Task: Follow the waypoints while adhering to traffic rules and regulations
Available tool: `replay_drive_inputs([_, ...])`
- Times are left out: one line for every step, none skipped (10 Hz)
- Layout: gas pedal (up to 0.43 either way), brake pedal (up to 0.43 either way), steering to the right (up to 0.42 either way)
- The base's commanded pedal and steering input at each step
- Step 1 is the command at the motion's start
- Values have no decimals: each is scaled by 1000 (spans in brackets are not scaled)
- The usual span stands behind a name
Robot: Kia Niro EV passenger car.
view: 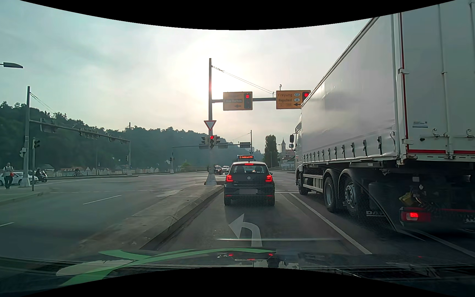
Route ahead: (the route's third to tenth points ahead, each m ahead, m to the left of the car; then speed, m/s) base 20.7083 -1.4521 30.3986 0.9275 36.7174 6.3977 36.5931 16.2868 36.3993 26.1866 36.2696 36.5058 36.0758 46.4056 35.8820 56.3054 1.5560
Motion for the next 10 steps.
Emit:
replay_drive_inputs([0,110,1])
replay_drive_inputs([0,110,1])
replay_drive_inputs([0,110,1])
replay_drive_inputs([0,110,0])
replay_drive_inputs([0,110,-1])
replay_drive_inputs([0,110,-2])
replay_drive_inputs([0,110,-4])
replay_drive_inputs([0,110,-4])
replay_drive_inputs([0,110,-4])
replay_drive_inputs([0,110,-5])
